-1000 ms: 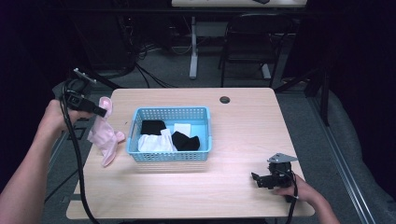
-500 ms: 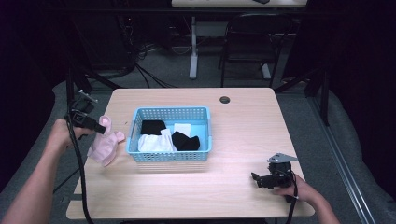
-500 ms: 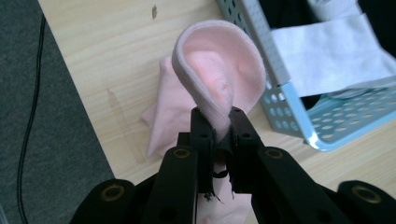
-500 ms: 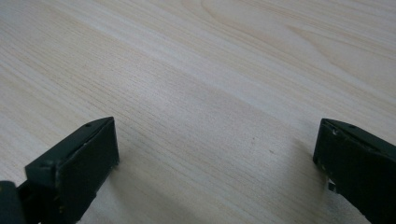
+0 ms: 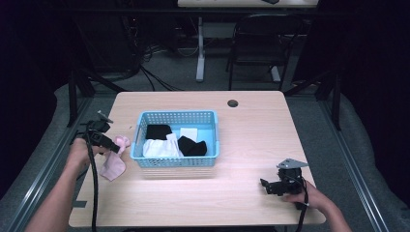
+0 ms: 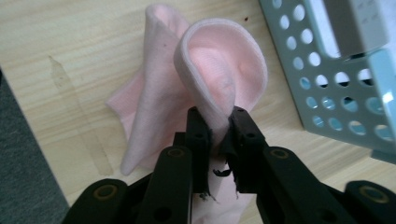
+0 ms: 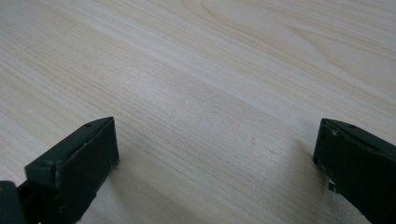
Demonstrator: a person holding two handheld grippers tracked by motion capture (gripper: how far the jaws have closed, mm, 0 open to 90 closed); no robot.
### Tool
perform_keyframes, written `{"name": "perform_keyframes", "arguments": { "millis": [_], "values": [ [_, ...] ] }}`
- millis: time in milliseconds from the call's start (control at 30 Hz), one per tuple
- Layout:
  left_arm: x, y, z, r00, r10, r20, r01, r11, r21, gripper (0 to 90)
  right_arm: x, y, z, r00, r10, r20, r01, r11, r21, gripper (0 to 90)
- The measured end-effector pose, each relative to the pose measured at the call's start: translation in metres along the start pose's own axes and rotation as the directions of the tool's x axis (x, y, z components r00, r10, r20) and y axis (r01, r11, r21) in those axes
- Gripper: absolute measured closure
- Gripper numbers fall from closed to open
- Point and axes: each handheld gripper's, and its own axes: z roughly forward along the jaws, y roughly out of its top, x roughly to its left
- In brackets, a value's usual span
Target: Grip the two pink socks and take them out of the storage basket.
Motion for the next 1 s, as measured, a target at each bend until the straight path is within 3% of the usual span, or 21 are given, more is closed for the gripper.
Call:
{"name": "perform_keyframes", "arguments": {
  "millis": [167,200,233,300,400,467,567,600,700,733,800,867,1000],
  "values": [
    [-0.004,-0.002,0.002,0.9998,-0.005,-0.02,0.005,1.0,-0.007,63.4,0.0,0.0,0.0,1.0,0.001,0.002,-0.001,1.0,-0.001,0.0],
    [-0.004,-0.003,0.001,0.9995,-0.006,-0.032,0.005,0.9998,-0.017,51.6,0.0,0.0,0.0,1.0,0.001,0.003,-0.001,1.0,-0.001,0.0],
    [-0.005,-0.004,-0.001,0.9991,-0.008,-0.042,0.007,0.9997,-0.024,51.6,0.0,0.0,0.0,1.0,0.001,0.003,-0.001,1.0,-0.001,0.0],
    [-0.007,-0.008,-0.011,0.9967,-0.008,-0.08,0.003,0.9981,-0.062,34.6,0.0,0.0,0.0,1.0,0.001,0.002,-0.001,1.0,-0.001,0.0],
    [-0.009,-0.014,-0.019,0.9962,-0.006,-0.087,-0.002,0.9953,-0.097,20.7,0.0,0.0,0.0,1.0,0.0,0.0,0.0,1.0,0.001,0.0],
    [-0.014,-0.023,-0.032,0.9934,0.0,-0.115,-0.017,0.9897,-0.142,15.7,0.0,0.0,0.0,1.0,0.0,0.0,0.0,1.0,0.0,0.0],
    [-0.019,-0.032,-0.038,0.9924,0.002,-0.123,-0.024,0.9841,-0.176,14.9,0.0,0.0,0.0,1.0,0.002,0.003,-0.002,1.0,-0.002,0.0],
    [-0.023,-0.042,-0.04,0.9903,-0.003,-0.139,-0.026,0.9781,-0.207,12.3,0.0,0.0,0.0,1.0,0.0,0.002,0.0,1.0,-0.002,0.0],
    [-0.026,-0.054,-0.041,0.9898,-0.016,-0.142,-0.017,0.9737,-0.227,8.8,0.0,0.0,0.0,1.0,0.0,0.002,0.0,1.0,-0.001,0.0],
    [-0.028,-0.066,-0.04,0.9885,-0.039,-0.146,0.001,0.9675,-0.253,7.7,0.0,0.0,0.0,1.0,-0.001,0.0,0.001,1.0,0.0,0.0],
    [-0.029,-0.072,-0.038,0.9873,-0.045,-0.152,0.005,0.9663,-0.258,6.5,0.0,0.0,0.0,1.0,0.0,0.002,0.0,1.0,-0.002,0.0],
    [-0.029,-0.09,-0.029,0.9862,-0.08,-0.145,0.036,0.9589,-0.282,3.8,0.0,0.0,0.0,1.0,0.0,0.002,0.0,1.0,-0.001,0.0],
    [-0.028,-0.105,-0.02,0.9856,-0.106,-0.132,0.063,0.9518,-0.3,2.2,0.0,0.0,0.0,1.0,0.0,0.002,0.0,1.0,-0.002,0.0]
  ]
}}
